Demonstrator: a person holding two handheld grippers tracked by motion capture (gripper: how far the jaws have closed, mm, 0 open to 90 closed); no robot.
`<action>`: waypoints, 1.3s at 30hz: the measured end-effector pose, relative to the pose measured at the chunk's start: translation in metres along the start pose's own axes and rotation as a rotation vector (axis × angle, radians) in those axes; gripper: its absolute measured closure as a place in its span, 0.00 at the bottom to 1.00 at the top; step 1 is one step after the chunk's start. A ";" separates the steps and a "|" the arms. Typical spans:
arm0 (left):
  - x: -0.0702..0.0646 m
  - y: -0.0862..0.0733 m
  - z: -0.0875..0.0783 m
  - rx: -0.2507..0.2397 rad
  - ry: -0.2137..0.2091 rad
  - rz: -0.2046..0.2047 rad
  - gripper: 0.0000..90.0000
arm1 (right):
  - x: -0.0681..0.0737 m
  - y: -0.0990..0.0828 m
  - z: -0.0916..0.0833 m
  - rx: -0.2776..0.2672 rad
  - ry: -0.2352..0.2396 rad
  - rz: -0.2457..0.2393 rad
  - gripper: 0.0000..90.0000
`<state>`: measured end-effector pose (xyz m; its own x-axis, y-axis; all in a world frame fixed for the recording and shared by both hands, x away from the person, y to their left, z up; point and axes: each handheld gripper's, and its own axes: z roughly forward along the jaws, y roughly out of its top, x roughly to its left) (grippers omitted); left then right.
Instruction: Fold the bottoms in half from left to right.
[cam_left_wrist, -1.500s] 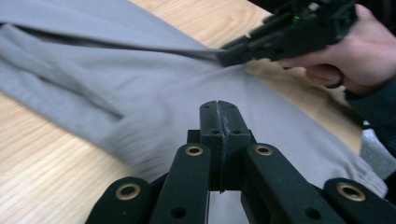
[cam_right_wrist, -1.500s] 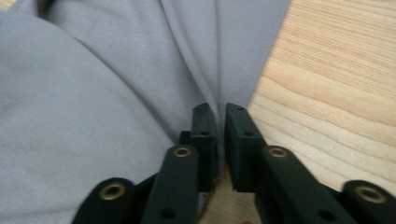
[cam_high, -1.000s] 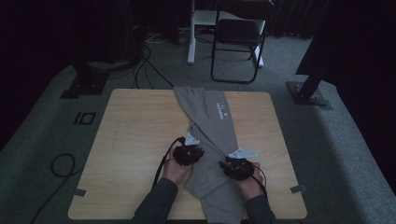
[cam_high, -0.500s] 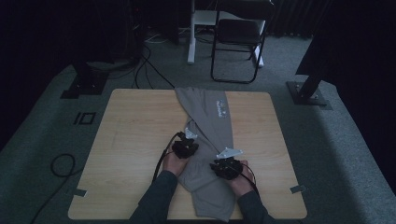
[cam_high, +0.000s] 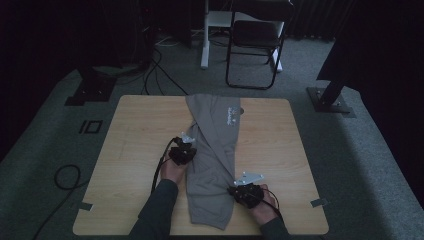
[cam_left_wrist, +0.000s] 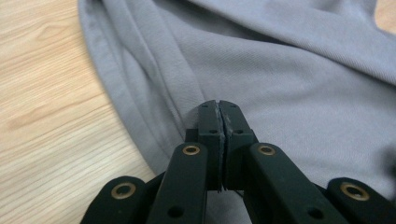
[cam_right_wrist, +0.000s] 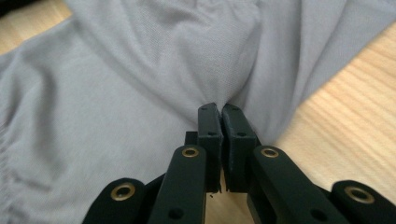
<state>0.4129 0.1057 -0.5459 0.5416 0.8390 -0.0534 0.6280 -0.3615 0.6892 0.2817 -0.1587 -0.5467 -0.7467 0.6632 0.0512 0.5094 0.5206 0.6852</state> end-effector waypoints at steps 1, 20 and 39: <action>0.001 -0.001 0.000 -0.003 0.003 0.000 0.99 | 0.000 0.000 0.000 -0.003 0.002 -0.001 0.97; -0.028 -0.020 -0.029 -0.010 -0.066 0.056 0.81 | -0.018 0.003 0.001 -0.003 -0.024 0.001 0.89; -0.054 -0.057 -0.056 -0.039 -0.173 0.017 0.79 | -0.015 0.027 0.006 -0.061 -0.016 0.034 0.63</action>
<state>0.3166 0.1036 -0.5422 0.6423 0.7489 -0.1630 0.5975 -0.3561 0.7184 0.3091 -0.1519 -0.5333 -0.7222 0.6888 0.0635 0.5069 0.4645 0.7262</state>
